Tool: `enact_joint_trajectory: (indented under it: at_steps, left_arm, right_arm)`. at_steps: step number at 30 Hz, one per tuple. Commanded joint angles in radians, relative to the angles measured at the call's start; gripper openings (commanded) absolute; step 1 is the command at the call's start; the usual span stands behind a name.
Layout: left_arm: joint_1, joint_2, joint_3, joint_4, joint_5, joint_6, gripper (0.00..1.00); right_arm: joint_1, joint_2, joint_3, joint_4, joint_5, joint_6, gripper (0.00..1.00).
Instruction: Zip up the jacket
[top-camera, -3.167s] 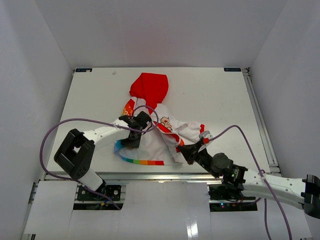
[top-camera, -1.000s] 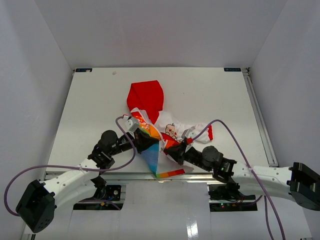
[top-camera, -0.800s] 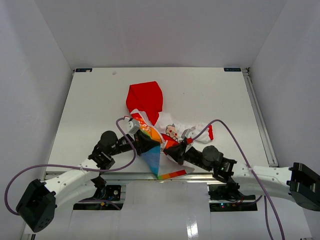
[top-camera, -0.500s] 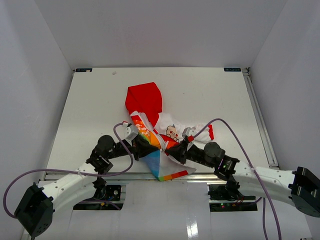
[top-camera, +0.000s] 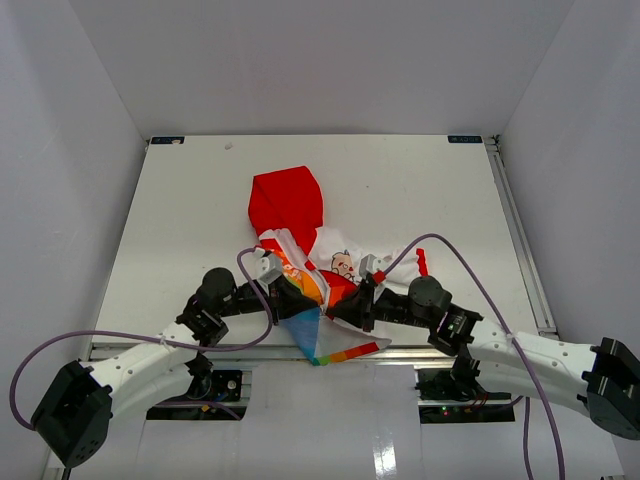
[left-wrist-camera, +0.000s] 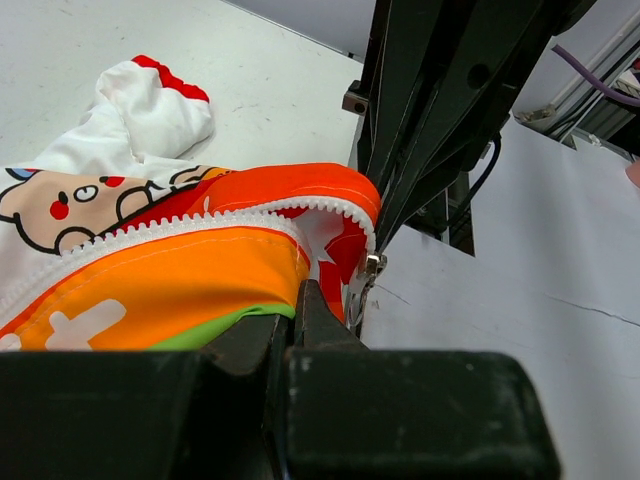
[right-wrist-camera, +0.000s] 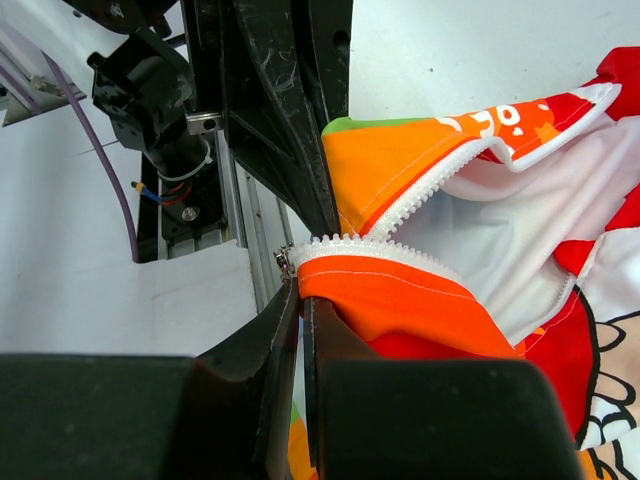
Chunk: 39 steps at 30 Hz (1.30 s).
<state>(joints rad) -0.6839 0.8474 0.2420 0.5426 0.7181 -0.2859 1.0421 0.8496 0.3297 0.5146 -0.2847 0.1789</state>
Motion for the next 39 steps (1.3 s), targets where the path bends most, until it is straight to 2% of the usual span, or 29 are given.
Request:
enact_joint_trajectory:
  at_steps: [1, 7, 15, 23, 39]
  left_arm:
    - [-0.006, -0.002, 0.017, 0.002, 0.026, 0.034, 0.0]
    - [-0.006, -0.034, 0.011, -0.006, 0.01, 0.048, 0.0]
    - [-0.008, -0.063, -0.009, -0.001, 0.031, 0.047, 0.0]
    - [-0.016, -0.032, -0.007, 0.004, 0.067, 0.049, 0.0]
    - [-0.033, 0.013, 0.015, -0.046, 0.039, 0.085, 0.0]
  right_arm:
    - [-0.01, 0.004, 0.043, 0.001, -0.033, 0.006, 0.08]
    - [-0.034, 0.015, 0.035, -0.011, -0.063, 0.023, 0.08]
    - [-0.12, 0.058, 0.046, -0.019, -0.214, 0.05, 0.08]
    - [-0.153, 0.065, 0.051, -0.017, -0.236, 0.068, 0.08]
    - [-0.178, 0.079, 0.058, -0.01, -0.252, 0.077, 0.08]
